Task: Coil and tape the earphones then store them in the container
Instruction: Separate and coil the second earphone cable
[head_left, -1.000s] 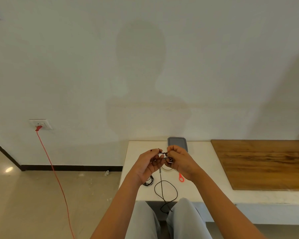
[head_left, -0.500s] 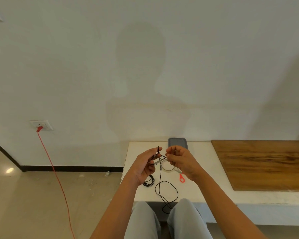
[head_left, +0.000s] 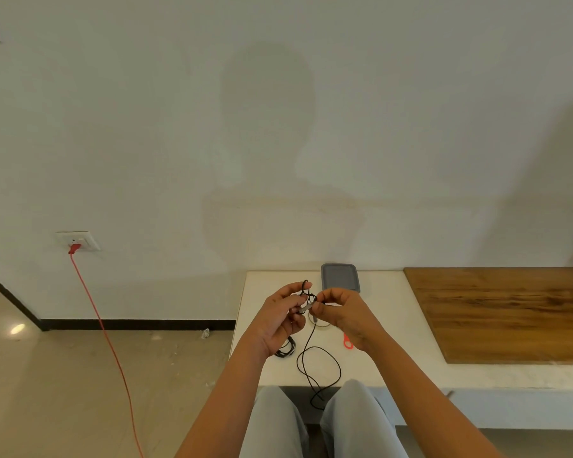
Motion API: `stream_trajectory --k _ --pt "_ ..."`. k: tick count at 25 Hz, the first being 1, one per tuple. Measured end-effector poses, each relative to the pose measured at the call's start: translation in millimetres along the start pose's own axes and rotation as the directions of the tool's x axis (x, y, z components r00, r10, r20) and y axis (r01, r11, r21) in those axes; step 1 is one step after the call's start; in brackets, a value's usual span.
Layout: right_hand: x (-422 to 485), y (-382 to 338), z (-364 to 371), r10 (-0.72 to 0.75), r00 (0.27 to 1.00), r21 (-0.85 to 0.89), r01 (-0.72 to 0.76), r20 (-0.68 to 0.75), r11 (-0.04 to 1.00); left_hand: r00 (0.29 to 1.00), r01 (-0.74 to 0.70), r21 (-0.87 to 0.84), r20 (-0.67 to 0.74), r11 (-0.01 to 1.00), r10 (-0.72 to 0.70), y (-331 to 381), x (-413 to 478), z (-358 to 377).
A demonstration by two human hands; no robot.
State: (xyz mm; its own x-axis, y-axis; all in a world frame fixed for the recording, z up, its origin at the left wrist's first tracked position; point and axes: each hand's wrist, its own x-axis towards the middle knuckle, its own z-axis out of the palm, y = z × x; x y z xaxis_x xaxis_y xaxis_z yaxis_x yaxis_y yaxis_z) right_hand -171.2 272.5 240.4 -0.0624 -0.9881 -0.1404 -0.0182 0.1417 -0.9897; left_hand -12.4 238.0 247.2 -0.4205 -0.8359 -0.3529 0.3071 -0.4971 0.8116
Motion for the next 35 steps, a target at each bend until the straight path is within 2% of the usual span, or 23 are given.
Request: stream_trajectory --k 2,9,13,16,19,24,30,35 --pt "0 0 1 0.034 0.999 0.114 -0.033 -0.008 0.993 1.0 -0.014 0.019 0.004 1.0 0.014 -2 0 2" --pt "0 2 2 0.083 0.997 0.246 -0.082 0.006 0.966 0.993 -0.117 0.201 0.006 0.973 0.118 -9 1 3" --pt "2 0 4 0.116 0.992 0.253 -0.099 -0.054 0.962 0.992 -0.128 0.229 0.013 0.965 0.129 -11 1 2" --pt "3 1 2 0.168 0.985 0.261 -0.154 -0.035 0.953 0.994 -0.112 0.216 0.01 0.97 0.112 -13 1 0" --pt "4 4 3 0.216 0.976 0.33 -0.2 -0.014 0.923 0.992 -0.121 0.282 0.012 0.952 0.122 -16 3 -3" --pt "3 5 6 0.211 0.975 0.323 -0.179 -0.066 0.929 0.99 -0.131 0.356 -0.002 0.925 0.141 -21 8 -5" --pt "4 6 5 0.151 0.985 0.311 -0.118 -0.084 0.943 0.995 -0.095 0.173 0.01 0.98 0.094 -22 9 -6" --pt "2 8 5 0.094 0.992 0.273 -0.068 -0.085 0.959 0.99 -0.127 0.232 -0.034 0.964 0.138 -22 9 -8"
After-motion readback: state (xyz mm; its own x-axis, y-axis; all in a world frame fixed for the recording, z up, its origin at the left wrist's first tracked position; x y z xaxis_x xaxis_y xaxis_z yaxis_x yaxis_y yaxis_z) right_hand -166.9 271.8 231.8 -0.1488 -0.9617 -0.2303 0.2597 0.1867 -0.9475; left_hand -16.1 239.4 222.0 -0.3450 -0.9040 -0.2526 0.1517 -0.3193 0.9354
